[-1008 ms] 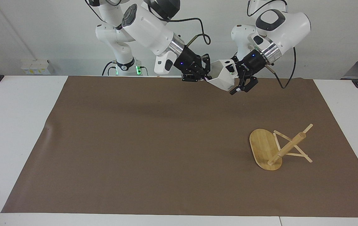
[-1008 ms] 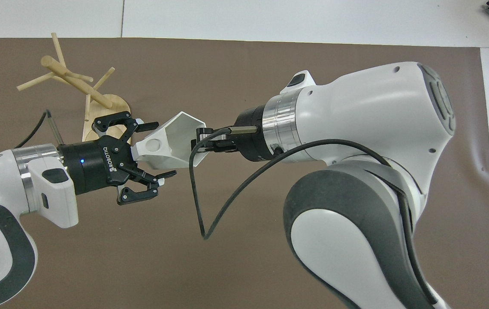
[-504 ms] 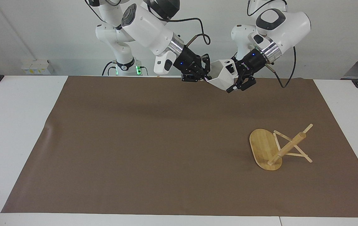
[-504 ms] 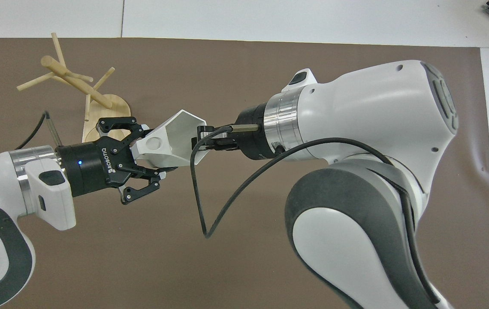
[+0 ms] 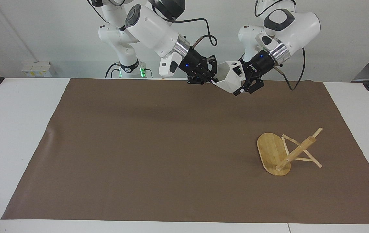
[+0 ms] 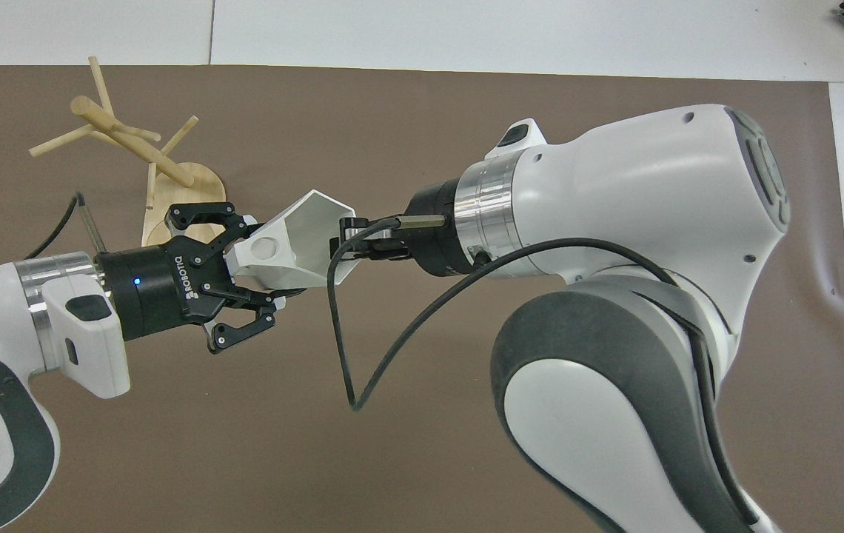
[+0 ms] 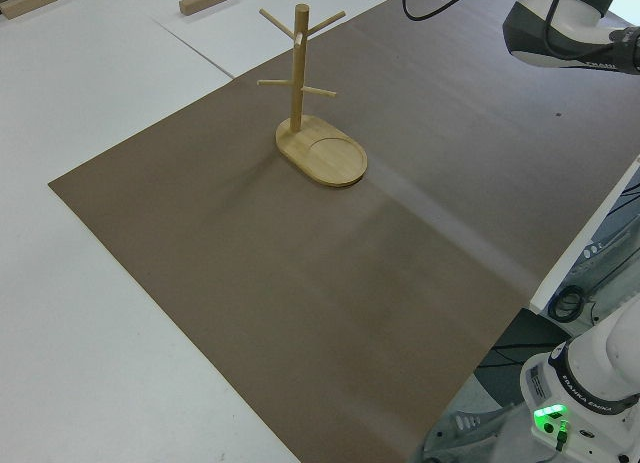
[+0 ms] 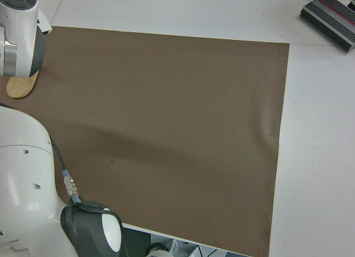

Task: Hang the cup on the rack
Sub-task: 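Grasp the cup with the left gripper while the right gripper holds it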

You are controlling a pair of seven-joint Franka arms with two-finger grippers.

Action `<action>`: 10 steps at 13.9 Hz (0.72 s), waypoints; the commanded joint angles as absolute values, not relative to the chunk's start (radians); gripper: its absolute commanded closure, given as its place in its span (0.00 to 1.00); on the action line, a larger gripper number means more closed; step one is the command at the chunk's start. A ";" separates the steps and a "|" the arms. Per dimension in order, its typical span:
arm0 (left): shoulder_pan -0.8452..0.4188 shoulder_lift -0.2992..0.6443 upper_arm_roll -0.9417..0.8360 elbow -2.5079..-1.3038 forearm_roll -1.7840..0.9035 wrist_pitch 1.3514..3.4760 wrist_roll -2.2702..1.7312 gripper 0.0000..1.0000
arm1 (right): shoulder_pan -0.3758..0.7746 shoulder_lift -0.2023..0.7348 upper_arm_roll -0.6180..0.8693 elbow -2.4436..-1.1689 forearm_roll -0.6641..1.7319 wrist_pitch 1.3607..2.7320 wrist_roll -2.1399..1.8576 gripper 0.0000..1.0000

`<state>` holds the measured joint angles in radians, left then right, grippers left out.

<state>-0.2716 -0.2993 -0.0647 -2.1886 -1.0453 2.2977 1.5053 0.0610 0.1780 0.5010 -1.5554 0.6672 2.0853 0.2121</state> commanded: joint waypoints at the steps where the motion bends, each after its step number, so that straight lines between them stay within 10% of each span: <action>1: -0.287 -0.328 -0.054 -2.204 -1.074 2.318 1.513 1.00 | 0.057 0.181 0.514 -1.560 0.657 2.079 0.256 0.00; 10: -0.287 -0.330 -0.060 -2.235 -1.072 2.404 1.503 1.00 | 0.054 0.163 0.483 -1.551 0.666 2.025 0.273 0.00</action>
